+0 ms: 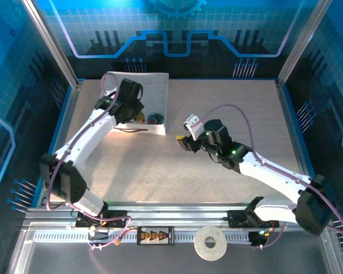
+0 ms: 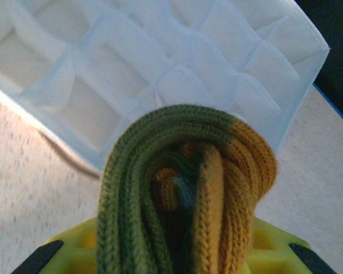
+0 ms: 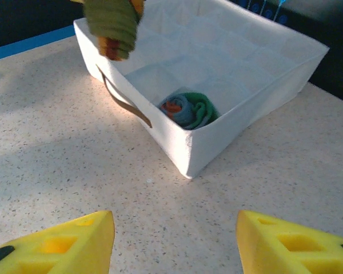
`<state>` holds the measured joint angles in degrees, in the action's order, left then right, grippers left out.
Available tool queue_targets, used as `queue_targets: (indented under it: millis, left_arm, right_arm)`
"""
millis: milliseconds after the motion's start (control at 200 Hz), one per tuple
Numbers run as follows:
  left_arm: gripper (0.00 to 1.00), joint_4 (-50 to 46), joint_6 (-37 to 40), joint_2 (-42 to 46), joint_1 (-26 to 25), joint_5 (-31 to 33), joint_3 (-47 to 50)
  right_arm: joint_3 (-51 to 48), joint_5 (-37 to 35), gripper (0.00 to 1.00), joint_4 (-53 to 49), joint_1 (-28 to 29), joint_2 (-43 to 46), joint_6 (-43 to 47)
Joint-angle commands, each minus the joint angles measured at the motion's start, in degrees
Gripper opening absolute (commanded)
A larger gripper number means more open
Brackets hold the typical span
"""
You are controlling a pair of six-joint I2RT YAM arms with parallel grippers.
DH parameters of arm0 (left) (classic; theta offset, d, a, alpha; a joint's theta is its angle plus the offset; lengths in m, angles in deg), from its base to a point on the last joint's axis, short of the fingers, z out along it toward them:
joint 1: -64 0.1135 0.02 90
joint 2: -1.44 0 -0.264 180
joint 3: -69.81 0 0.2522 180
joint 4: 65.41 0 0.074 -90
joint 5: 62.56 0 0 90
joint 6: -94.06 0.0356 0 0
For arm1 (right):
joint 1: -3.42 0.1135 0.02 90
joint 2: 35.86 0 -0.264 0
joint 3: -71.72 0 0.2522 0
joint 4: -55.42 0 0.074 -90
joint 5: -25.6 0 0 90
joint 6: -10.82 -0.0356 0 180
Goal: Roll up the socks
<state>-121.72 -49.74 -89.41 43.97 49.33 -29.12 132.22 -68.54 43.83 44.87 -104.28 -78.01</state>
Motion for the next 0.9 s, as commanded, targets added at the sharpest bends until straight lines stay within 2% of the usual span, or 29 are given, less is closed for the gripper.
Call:
queue_targets:
  millis: [0, 150, 270, 575, 896]
  left_arm:
    - [0.01, 4.27, 8.05, -5.24, 0.36, 6.49, -4.19]
    - [0.02, 8.33, 12.21, -10.49, 0.26, 9.87, -4.92]
    - [0.02, 7.87, 13.20, -13.01, 0.31, 10.35, -4.94]
    - [0.02, 15.60, 14.13, -12.32, -0.97, 12.21, 5.07]
    - [0.03, 17.88, 12.42, -10.53, -1.71, 13.24, 9.13]
  right_arm:
    - [0.08, -2.53, 0.58, -2.04, -0.49, 4.41, 1.23]
    - [1.03, -2.25, 0.59, -5.89, -0.41, 7.47, 1.12]
    - [1.68, -2.31, 0.58, -9.20, -0.39, 9.62, 0.81]
    - [1.41, -2.63, 0.58, -13.35, -0.40, 12.00, 1.04]
    - [1.08, -1.60, 0.58, -14.66, -0.34, 11.40, 0.00]
